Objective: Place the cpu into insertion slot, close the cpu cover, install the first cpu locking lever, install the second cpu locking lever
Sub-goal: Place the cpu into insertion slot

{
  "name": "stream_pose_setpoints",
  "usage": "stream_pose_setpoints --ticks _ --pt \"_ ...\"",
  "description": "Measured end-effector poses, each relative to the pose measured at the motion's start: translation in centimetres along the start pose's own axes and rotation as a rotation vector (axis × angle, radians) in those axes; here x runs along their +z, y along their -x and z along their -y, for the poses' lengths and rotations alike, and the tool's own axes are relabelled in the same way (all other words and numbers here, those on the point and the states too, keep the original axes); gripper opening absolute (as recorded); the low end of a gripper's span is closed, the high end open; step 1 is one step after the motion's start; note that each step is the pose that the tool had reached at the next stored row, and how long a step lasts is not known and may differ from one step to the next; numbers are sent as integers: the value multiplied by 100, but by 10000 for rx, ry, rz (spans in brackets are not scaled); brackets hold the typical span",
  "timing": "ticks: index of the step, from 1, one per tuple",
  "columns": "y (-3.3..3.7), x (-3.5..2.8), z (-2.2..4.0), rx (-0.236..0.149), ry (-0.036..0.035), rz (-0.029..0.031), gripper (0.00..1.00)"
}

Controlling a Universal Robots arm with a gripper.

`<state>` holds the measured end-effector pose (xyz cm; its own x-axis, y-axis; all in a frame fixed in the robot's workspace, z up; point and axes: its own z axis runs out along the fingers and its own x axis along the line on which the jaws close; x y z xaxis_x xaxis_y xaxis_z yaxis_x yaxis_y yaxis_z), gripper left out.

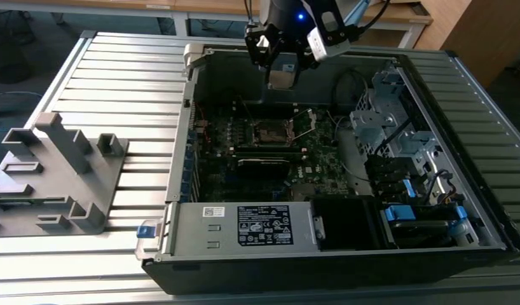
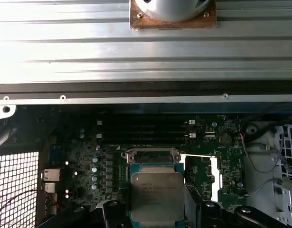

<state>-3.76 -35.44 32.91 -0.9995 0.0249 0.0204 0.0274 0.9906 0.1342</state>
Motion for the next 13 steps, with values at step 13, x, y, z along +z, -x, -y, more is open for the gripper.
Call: stream_pose_setpoints --ticks 13 --pt "1 63 9 0 0 0 54"
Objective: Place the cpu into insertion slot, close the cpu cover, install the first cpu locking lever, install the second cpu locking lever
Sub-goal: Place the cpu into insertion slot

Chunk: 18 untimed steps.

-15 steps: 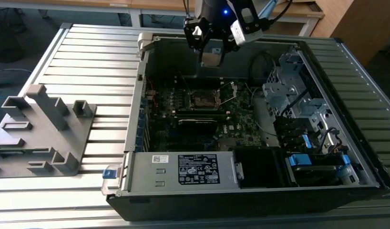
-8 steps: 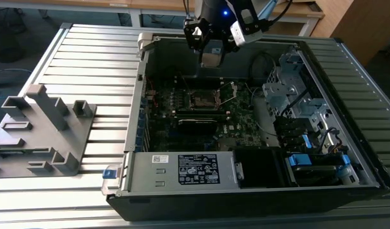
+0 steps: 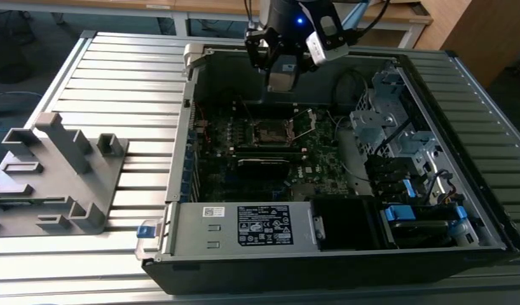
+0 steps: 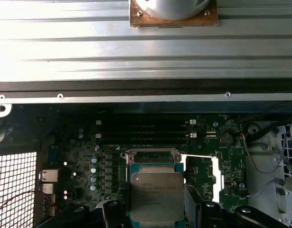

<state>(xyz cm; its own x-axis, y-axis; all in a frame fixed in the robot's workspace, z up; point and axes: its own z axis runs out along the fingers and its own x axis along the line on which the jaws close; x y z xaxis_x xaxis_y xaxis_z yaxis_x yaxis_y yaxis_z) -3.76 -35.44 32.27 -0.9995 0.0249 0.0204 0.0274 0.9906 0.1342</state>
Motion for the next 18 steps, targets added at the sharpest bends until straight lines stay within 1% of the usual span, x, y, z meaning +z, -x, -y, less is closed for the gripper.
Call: stream_pose_setpoints --ticks 7,14,18 --pt "2 124 17 -5 1 11 54" --pt "2 244 34 -61 0 6 54" --pt "2 247 35 -62 -6 5 54"
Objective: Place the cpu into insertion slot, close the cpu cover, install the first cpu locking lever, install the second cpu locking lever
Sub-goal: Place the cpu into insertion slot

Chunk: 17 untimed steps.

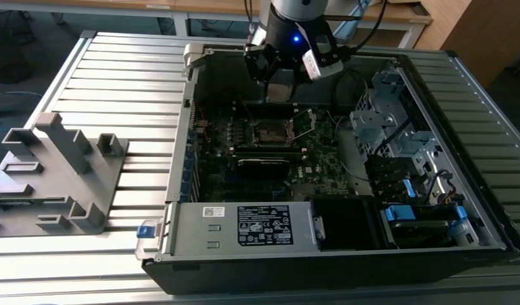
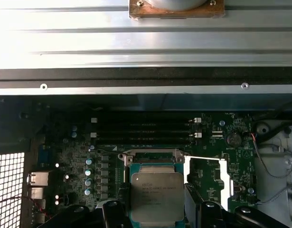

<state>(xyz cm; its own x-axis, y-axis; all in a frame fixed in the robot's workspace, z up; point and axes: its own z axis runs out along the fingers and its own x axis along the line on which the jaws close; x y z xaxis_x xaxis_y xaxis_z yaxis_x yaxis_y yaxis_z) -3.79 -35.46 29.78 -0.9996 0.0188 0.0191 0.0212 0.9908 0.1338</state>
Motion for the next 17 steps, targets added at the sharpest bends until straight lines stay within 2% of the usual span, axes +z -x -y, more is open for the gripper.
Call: stream_pose_setpoints --ticks 3,6,9,13,17 --pt "-2 5 0 -1 5 13 54" --pt "-4 36 5 -27 4 90 54" --pt "-6 72 10 -65 4 129 54" --pt "-8 127 18 -133 4 142 54" --pt "-9 131 18 -143 1 140 54"
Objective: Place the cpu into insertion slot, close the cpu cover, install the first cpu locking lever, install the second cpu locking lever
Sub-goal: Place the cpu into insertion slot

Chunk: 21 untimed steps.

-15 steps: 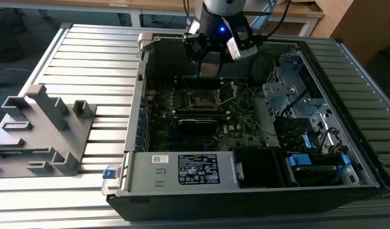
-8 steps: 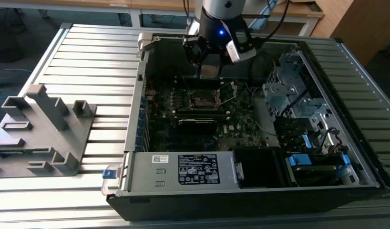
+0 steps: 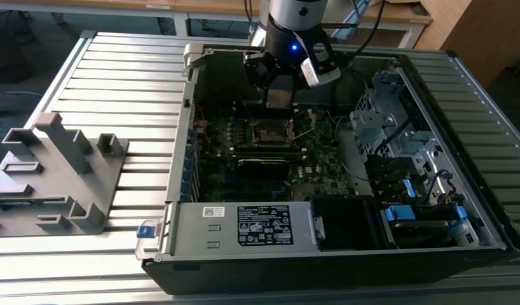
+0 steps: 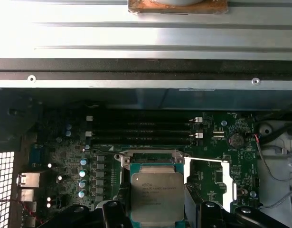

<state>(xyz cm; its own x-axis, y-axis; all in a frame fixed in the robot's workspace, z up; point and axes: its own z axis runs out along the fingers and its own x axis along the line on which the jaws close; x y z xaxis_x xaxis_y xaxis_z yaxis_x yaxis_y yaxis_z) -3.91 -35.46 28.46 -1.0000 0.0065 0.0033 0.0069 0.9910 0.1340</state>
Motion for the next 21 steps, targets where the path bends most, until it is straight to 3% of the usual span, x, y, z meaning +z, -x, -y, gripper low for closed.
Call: stream_pose_setpoints --ticks 6,8,18,21 --pt "0 18 2 0 2 1 54" --pt "0 71 9 0 2 1 54" --pt "1 82 11 0 2 4 54" --pt "0 106 14 0 -79 2 54"
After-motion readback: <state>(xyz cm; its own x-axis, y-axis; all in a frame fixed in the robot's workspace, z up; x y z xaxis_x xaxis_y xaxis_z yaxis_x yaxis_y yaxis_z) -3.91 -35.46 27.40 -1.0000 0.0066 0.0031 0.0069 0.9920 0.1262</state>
